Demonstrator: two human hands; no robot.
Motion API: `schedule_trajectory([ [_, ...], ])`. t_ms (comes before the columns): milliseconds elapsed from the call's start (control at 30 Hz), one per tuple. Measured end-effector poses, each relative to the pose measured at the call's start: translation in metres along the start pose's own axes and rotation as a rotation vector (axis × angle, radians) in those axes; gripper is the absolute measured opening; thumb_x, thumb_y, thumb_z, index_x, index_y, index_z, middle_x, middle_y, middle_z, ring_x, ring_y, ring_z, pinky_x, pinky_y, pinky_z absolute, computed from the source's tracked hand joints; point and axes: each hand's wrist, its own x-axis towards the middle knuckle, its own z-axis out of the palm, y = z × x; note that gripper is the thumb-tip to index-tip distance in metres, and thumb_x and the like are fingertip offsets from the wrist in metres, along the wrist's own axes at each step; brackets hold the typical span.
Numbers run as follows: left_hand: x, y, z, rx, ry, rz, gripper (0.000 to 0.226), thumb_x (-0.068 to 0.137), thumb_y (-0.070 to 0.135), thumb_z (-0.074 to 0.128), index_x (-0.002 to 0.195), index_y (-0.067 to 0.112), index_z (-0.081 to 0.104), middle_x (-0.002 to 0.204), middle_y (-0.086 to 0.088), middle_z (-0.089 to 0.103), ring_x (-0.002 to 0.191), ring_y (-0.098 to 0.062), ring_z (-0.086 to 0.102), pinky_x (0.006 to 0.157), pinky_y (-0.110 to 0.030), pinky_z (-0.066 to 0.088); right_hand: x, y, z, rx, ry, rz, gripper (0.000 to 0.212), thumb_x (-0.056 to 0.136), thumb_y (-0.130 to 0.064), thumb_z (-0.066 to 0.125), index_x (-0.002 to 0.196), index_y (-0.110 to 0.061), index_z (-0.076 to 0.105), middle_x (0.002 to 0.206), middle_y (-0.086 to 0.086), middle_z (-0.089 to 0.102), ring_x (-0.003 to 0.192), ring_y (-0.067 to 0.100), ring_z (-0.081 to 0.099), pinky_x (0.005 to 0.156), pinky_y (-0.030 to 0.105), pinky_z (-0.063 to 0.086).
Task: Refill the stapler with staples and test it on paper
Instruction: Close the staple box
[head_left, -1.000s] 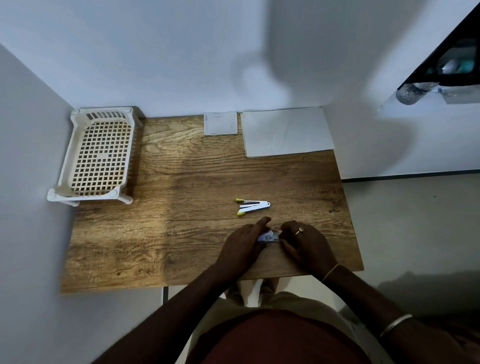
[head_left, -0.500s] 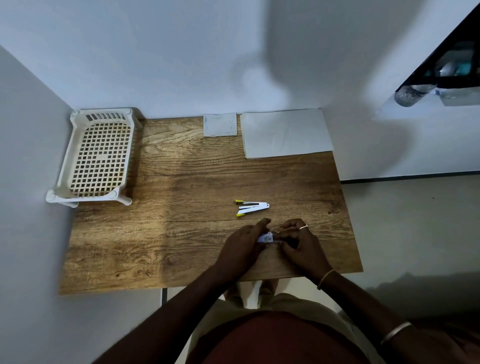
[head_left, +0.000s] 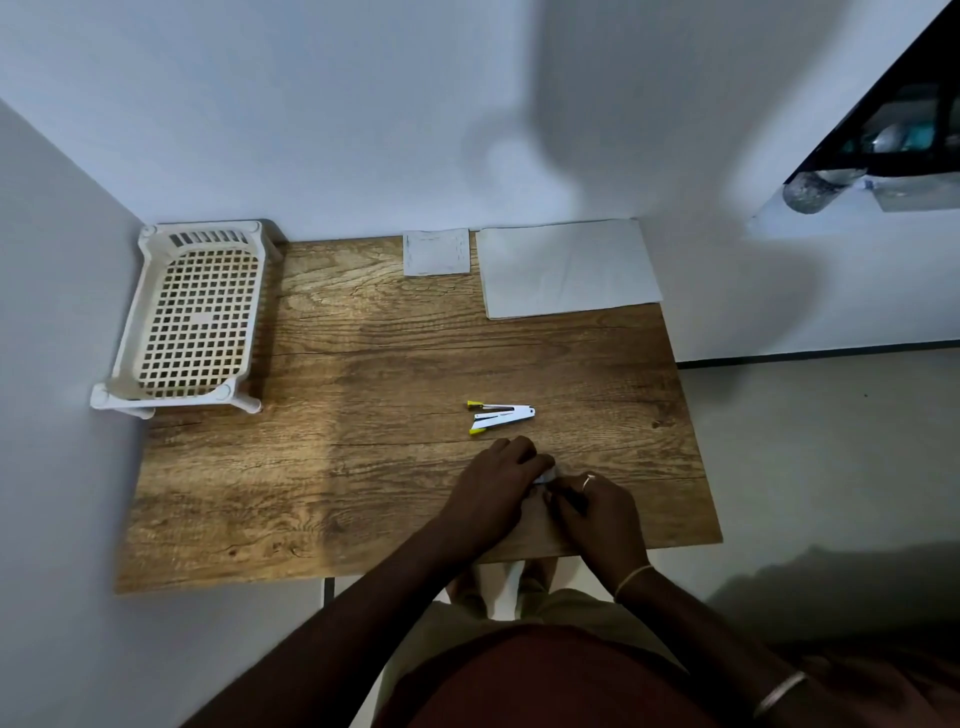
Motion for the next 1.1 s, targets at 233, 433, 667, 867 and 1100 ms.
schedule_trajectory([
  [233, 0.004, 0.006, -0.006, 0.020, -0.040, -0.031, 0.050, 0.078, 0.001, 0.064, 0.123, 0.021, 0.057, 0.115, -0.003, 0.053, 0.099, -0.024, 0.051, 0.073, -0.042, 0.047, -0.004, -0.004, 0.005, 0.097, 0.045, 0.090, 0.013, 0.094, -0.024, 0.066, 0.099, -0.025, 0.078, 0.083, -0.005, 0.070, 0.075, 0.003, 0.060, 0.068, 0.016, 0.042],
  [433, 0.004, 0.012, -0.011, 0.062, -0.060, -0.021, 0.048, 0.074, 0.001, 0.062, 0.118, 0.019, 0.057, 0.109, -0.006, 0.051, 0.095, -0.026, 0.048, 0.066, -0.036, 0.033, -0.002, -0.011, 0.009, 0.235, 0.014, 0.192, 0.013, 0.092, -0.026, 0.069, 0.100, -0.026, 0.080, 0.086, -0.004, 0.076, 0.079, 0.008, 0.067, 0.075, 0.033, 0.052],
  [667, 0.007, 0.015, -0.012, 0.101, -0.094, -0.030, 0.045, 0.067, 0.003, 0.067, 0.107, 0.018, 0.053, 0.109, -0.007, 0.051, 0.092, -0.029, 0.049, 0.063, -0.036, 0.028, -0.002, -0.008, 0.007, 0.331, 0.100, 0.247, 0.008, 0.090, -0.023, 0.073, 0.097, -0.023, 0.076, 0.093, -0.009, 0.074, 0.089, 0.004, 0.067, 0.078, 0.017, 0.048],
  [867, 0.001, 0.009, -0.007, 0.019, -0.036, -0.044, 0.051, 0.065, 0.001, 0.068, 0.110, 0.018, 0.051, 0.111, -0.004, 0.053, 0.094, -0.025, 0.049, 0.065, -0.037, 0.039, 0.010, -0.011, 0.005, 0.278, 0.064, 0.226, 0.016, 0.094, -0.029, 0.067, 0.105, -0.023, 0.077, 0.101, -0.007, 0.075, 0.095, 0.007, 0.067, 0.086, 0.026, 0.050],
  [1100, -0.010, 0.008, -0.003, -0.160, 0.085, -0.121, 0.039, 0.082, 0.009, 0.057, 0.119, 0.019, 0.051, 0.109, -0.002, 0.059, 0.094, -0.022, 0.049, 0.074, -0.038, 0.042, 0.017, -0.015, 0.010, 0.300, 0.052, 0.232, 0.013, 0.086, -0.022, 0.075, 0.097, -0.026, 0.079, 0.097, -0.012, 0.076, 0.090, -0.002, 0.067, 0.091, 0.028, 0.054],
])
